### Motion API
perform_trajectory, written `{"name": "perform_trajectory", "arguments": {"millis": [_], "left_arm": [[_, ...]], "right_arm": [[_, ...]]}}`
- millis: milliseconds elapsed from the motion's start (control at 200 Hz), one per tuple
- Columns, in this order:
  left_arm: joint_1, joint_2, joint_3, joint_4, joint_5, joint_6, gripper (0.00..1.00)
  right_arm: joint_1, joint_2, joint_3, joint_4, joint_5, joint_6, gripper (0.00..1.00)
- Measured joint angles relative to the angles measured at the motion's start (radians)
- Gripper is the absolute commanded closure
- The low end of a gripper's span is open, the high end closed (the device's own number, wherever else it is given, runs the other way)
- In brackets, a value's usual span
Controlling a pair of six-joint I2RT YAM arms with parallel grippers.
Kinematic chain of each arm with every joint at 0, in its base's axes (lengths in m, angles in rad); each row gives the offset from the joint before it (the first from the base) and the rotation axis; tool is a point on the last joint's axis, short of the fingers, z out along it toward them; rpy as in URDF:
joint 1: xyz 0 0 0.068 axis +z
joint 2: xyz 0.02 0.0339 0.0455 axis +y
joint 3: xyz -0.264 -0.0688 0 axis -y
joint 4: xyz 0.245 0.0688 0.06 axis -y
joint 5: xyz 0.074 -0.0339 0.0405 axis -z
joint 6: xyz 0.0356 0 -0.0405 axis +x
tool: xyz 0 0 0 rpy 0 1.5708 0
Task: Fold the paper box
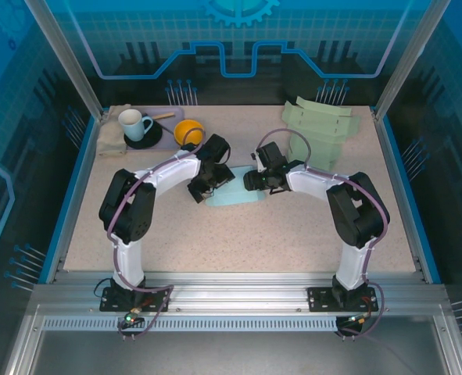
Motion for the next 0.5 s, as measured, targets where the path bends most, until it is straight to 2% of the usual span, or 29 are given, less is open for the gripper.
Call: {"name": "perform_trajectory", "arguments": {"millis": [500], "left_arm": [[-0.027, -0.016, -0.009, 0.014, 0.027, -0.098, 0.01]], "right_arm": [[0.001, -0.002, -0.002, 0.002, 0.000, 0.001, 0.43]]}}
